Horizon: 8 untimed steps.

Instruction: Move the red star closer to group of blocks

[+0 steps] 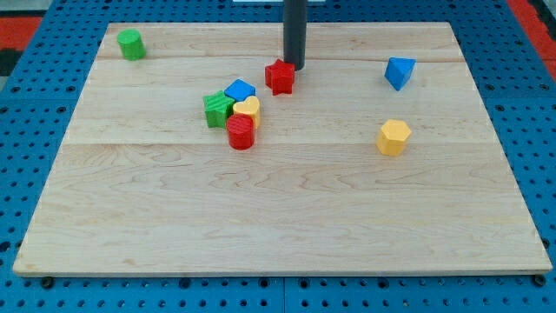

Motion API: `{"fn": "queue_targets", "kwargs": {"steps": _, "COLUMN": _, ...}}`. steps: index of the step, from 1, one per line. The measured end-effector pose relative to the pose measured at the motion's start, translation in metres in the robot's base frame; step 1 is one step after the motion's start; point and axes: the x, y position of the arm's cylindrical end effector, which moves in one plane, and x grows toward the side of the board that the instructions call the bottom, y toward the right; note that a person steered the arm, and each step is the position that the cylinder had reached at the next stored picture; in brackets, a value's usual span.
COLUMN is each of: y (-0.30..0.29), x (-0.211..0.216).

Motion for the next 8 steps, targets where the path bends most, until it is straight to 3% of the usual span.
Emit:
{"fn": "queue_targets", "kwargs": {"steps": 2, "y": -0.002, "x": 0.007}}
{"fn": "queue_targets", "kwargs": {"steps": 4, "y": -0.051, "x": 0.003}}
{"fn": "queue_targets", "kwargs": {"steps": 8, "y": -0.016, "x": 0.047}}
